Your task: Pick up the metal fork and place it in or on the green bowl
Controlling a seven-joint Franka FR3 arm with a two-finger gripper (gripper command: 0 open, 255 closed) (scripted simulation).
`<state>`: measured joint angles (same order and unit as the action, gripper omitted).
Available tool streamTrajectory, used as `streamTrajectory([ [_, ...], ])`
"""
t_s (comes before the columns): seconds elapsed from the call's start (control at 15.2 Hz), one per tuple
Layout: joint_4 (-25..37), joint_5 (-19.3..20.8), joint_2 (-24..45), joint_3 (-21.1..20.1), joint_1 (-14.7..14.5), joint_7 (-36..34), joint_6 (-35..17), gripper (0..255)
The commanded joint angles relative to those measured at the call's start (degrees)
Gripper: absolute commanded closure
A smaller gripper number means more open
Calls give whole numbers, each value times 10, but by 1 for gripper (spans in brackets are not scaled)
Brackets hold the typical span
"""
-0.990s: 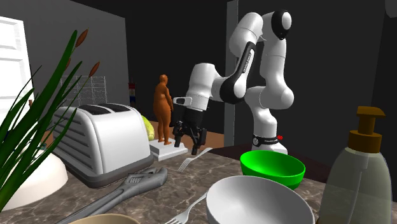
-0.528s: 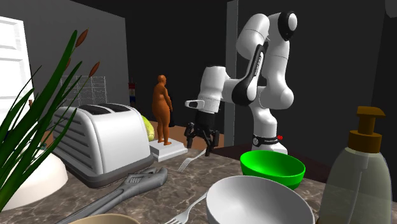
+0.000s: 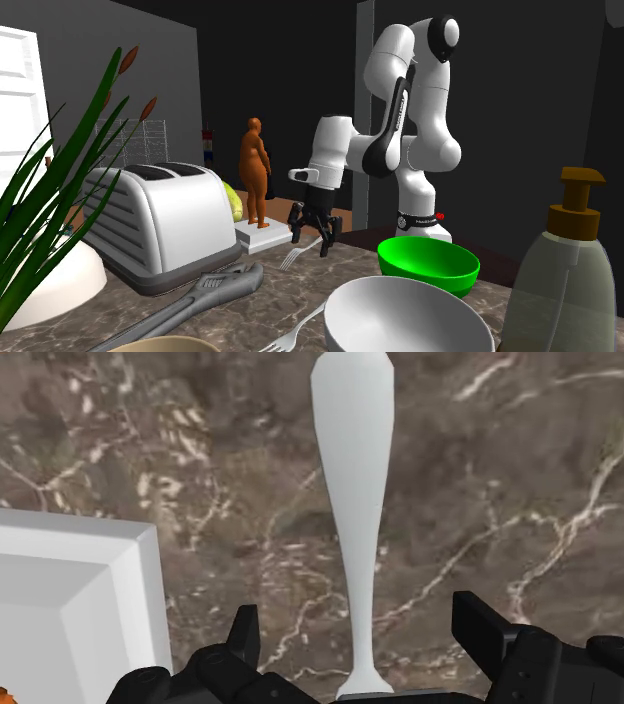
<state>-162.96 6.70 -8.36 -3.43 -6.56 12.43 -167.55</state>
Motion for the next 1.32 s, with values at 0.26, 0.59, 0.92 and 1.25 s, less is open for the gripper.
streamTrajectory([
  [0.26,0,1,1,0,0,0,-1,255],
  [0.59,2,1,3,0,1,0,-1,255],
  [0.92,0,-5,-9,1,-3,4,9,255],
  [1.25,5,-23,-59,9,-14,19,64,255],
])
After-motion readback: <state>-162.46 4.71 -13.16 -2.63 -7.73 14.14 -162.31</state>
